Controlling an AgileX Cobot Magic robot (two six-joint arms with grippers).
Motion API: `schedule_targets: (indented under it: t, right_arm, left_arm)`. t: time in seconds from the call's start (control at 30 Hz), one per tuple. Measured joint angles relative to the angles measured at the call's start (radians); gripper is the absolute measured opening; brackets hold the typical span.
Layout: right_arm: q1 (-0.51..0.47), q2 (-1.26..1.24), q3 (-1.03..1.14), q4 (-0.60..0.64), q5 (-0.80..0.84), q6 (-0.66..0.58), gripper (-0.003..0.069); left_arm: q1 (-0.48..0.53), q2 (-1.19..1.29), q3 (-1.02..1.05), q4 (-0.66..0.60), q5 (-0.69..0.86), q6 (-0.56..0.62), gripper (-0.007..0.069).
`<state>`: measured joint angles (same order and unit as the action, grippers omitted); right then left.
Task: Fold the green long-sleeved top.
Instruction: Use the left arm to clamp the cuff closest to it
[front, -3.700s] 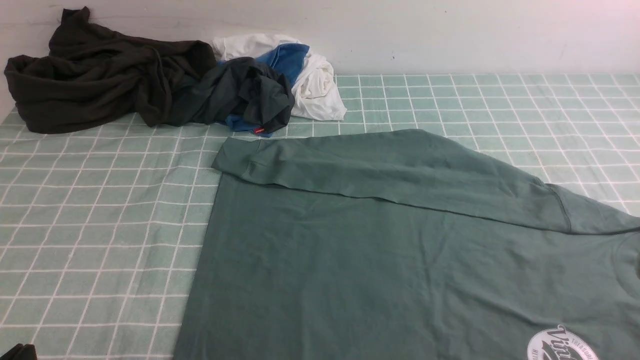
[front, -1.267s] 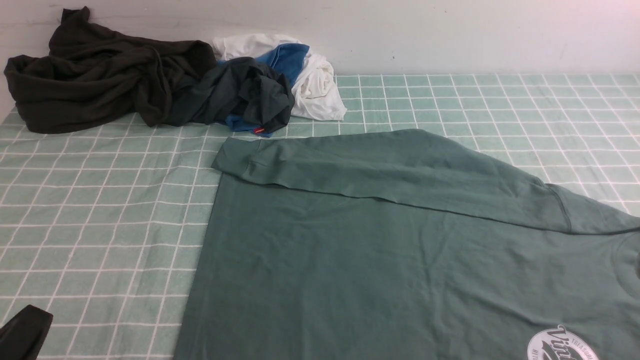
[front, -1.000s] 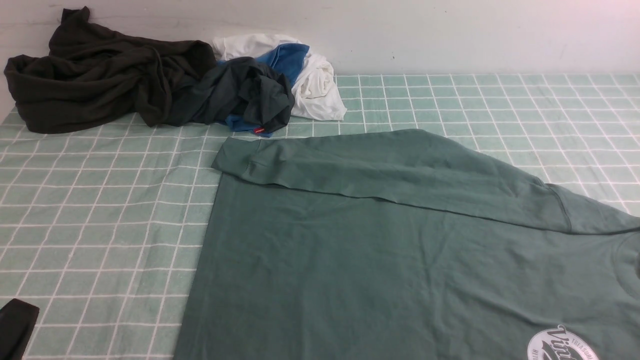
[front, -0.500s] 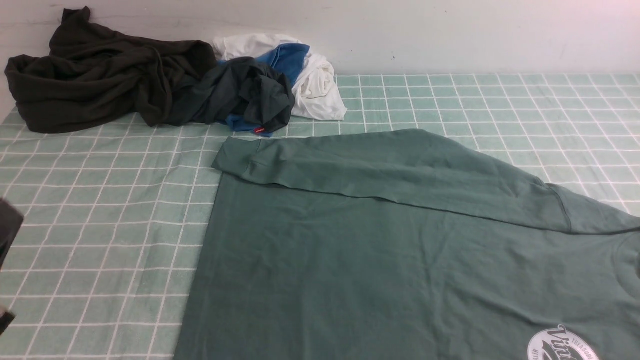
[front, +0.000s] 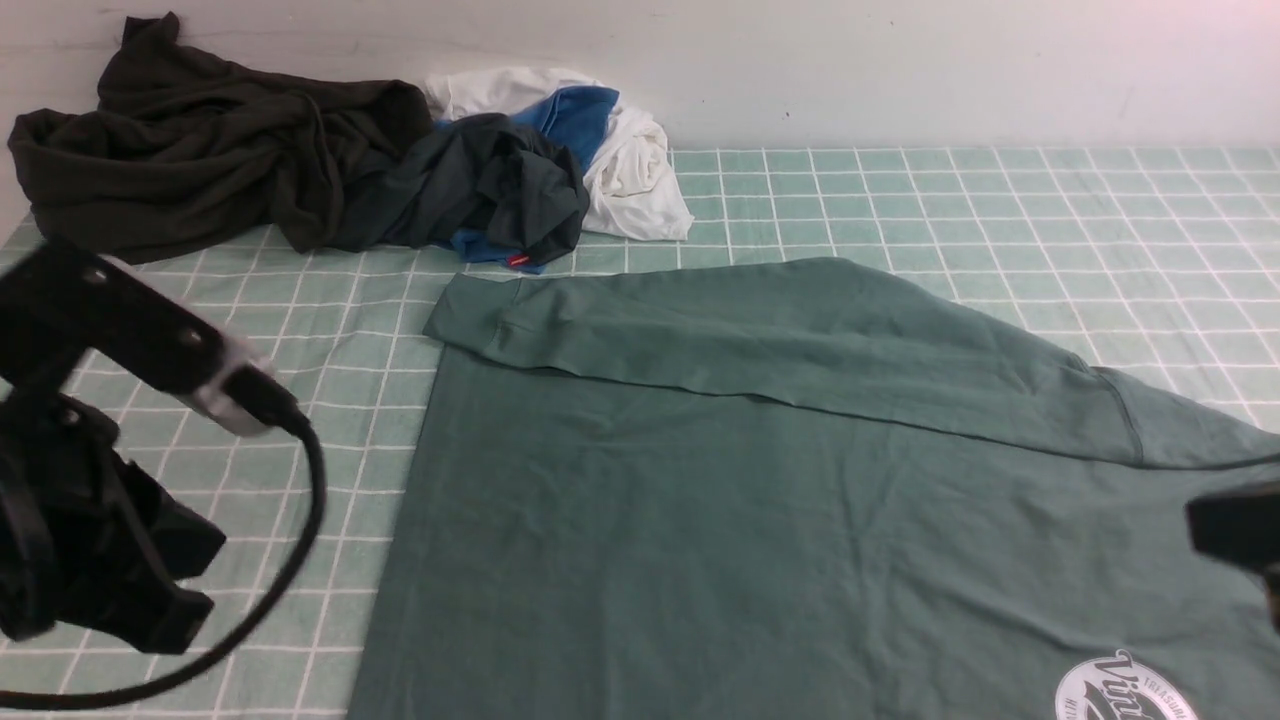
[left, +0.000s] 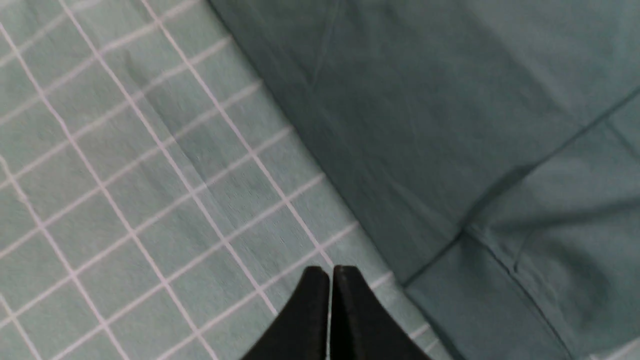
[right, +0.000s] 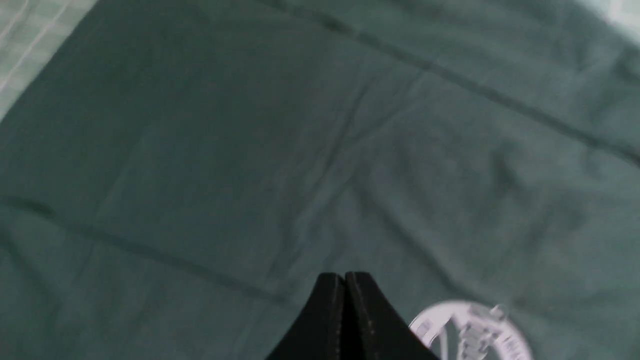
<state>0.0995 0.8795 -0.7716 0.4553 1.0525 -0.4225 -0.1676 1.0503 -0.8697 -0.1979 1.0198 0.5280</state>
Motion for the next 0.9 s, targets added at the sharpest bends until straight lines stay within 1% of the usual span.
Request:
schedule_targets:
  t: [0.07,0.1,0.13,0.17,0.23,0.27,0.3,0.33,0.37,0.4,0.47,0.5,0.57,0.6,0.63,0.67,0.73,0.83,0.9]
  right_arm:
    - [0.069,0.045,0.0,-0.028,0.11,0.0,-0.0014]
    - [0.087,0.057,0.0,-0.037,0.139,0.0,-0.0014]
    - [0.111,0.063,0.0,-0.047,0.155,0.0,-0.0014]
    - [0.143,0.07,0.001,-0.061,0.173,0.0,-0.0014]
    - [0.169,0.072,0.002,-0.069,0.178,0.0,-0.0014]
    - [0.191,0.072,0.004,-0.073,0.183,0.0,-0.0014]
    - [0.197,0.072,0.005,-0.074,0.184,0.0,-0.0014]
    - [0.198,0.072,0.005,-0.075,0.184,0.0,-0.0014]
    - [0.2,0.073,0.005,-0.078,0.185,0.0,-0.0014]
    - [0.2,0.073,0.005,-0.08,0.185,0.0,-0.0014]
    - [0.2,0.073,0.005,-0.084,0.185,0.0,-0.0014]
    - [0.2,0.073,0.005,-0.084,0.185,0.0,-0.0014]
    - [0.2,0.073,0.005,-0.085,0.185,0.0,-0.0014]
    - [0.2,0.073,0.005,-0.085,0.185,0.0,-0.0014]
    - [0.2,0.073,0.005,-0.085,0.185,0.0,-0.0014]
    - [0.201,0.073,0.005,-0.085,0.184,0.0,-0.0014]
    - [0.202,0.073,0.005,-0.085,0.182,0.0,-0.0014]
    - [0.202,0.073,0.005,-0.085,0.179,0.0,-0.0014]
    - [0.202,0.073,0.005,-0.085,0.17,0.0,-0.0014]
  left_arm:
    - [-0.095,0.053,0.005,0.038,0.005,-0.029,-0.0003]
    - [-0.135,0.075,0.01,0.043,0.004,-0.033,-0.0003]
    - [-0.164,0.099,0.014,0.049,0.003,-0.033,-0.0002]
    - [-0.234,0.138,0.025,0.056,-0.002,-0.033,0.0]
    - [-0.29,0.179,0.033,0.064,-0.004,-0.033,0.0008]
    - [-0.35,0.239,0.035,0.085,-0.014,-0.033,0.003]
    - [-0.389,0.278,0.035,0.1,-0.029,-0.033,0.005]
    - [-0.404,0.286,0.035,0.106,-0.032,-0.033,0.006]
    - [-0.461,0.356,0.035,0.131,-0.062,-0.033,0.0107]
    - [-0.467,0.363,0.035,0.136,-0.065,-0.033,0.012]
    - [-0.52,0.46,0.035,0.163,-0.11,-0.034,0.0225]
    - [-0.523,0.474,0.035,0.167,-0.113,-0.035,0.0234]
    - [-0.542,0.547,0.035,0.185,-0.161,-0.045,0.0335]
    - [-0.542,0.57,0.035,0.189,-0.176,-0.051,0.0361]
    - [-0.542,0.57,0.035,0.19,-0.176,-0.052,0.0367]
    - [-0.543,0.604,0.033,0.198,-0.193,-0.066,0.0407]
    - [-0.543,0.618,0.032,0.198,-0.195,-0.082,0.0417]
    - [-0.543,0.619,0.032,0.198,-0.187,-0.088,0.0383]
    - [-0.543,0.619,0.032,0.192,-0.168,-0.089,0.0261]
